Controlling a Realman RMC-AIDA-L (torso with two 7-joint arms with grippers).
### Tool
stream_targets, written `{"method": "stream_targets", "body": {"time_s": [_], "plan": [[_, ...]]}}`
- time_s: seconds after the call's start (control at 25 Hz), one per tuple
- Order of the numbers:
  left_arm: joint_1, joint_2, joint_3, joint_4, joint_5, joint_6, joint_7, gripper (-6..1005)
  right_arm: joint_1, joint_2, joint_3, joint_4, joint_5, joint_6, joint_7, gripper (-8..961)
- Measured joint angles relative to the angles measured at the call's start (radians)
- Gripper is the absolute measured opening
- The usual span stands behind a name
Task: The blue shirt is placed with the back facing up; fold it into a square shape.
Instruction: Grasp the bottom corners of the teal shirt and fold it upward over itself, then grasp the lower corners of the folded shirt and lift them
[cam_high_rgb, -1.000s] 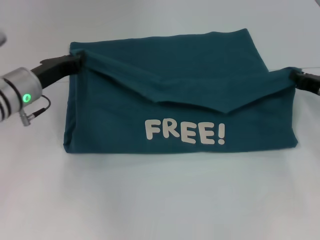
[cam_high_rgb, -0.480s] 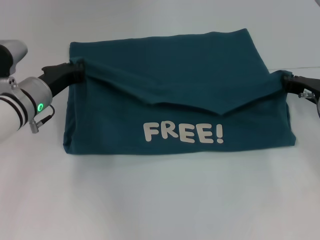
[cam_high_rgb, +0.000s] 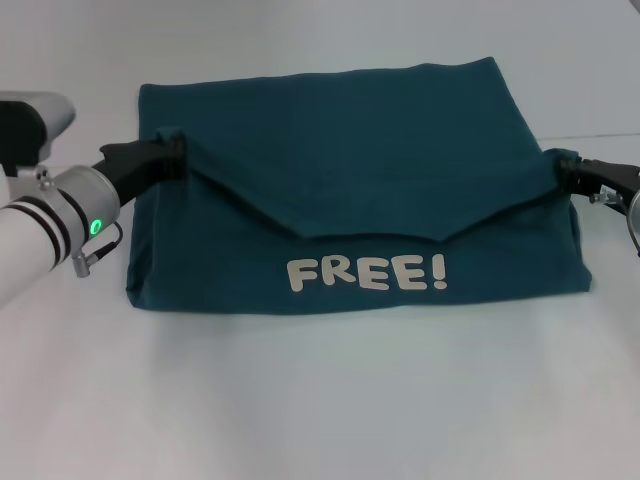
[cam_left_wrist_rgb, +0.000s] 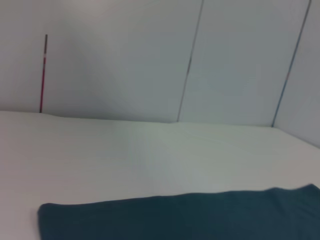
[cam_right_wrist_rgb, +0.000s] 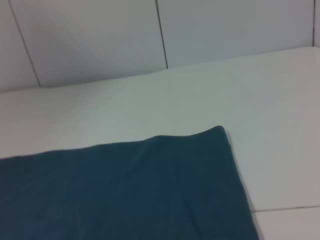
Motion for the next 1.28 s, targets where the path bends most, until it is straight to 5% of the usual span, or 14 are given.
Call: {"method": "stream_targets", "body": {"time_s": [0.2,0.4,0.52,0.72,0.92,1.28], "plan": [[0.007,-0.009,0.051,0.004,0.000,-0.001,0.025,93,-0.001,0.004,-0.021,0.002,0.000,0.018,-0.007,56],[0.023,-0.005,0.054,0.014,-0.006,-0.005,0.019,219,-0.011,0.006,-0.021,-0.003,0.043,0.014,-0.008,257],[0.049,-0.004,0.060,0.051,-0.004,-0.002,-0.027,295,-0.028,0.004,-0.024,-0.010,0.096,-0.024,-0.016,462],[0.147,-0.008,0.187,0.165,0.001,0.054,-0.247,450,-0.080,-0.010,-0.024,-0.023,0.138,-0.165,0.004,688],[0.280,-0.010,0.334,0.319,0.002,0.208,-0.452,674,-0.144,-0.033,-0.045,-0.028,0.130,-0.327,0.084,688],[0.418,-0.005,0.345,0.453,0.023,0.439,-0.610,666,-0.291,-0.055,-0.265,-0.217,0.128,-0.571,0.429,682]]}}
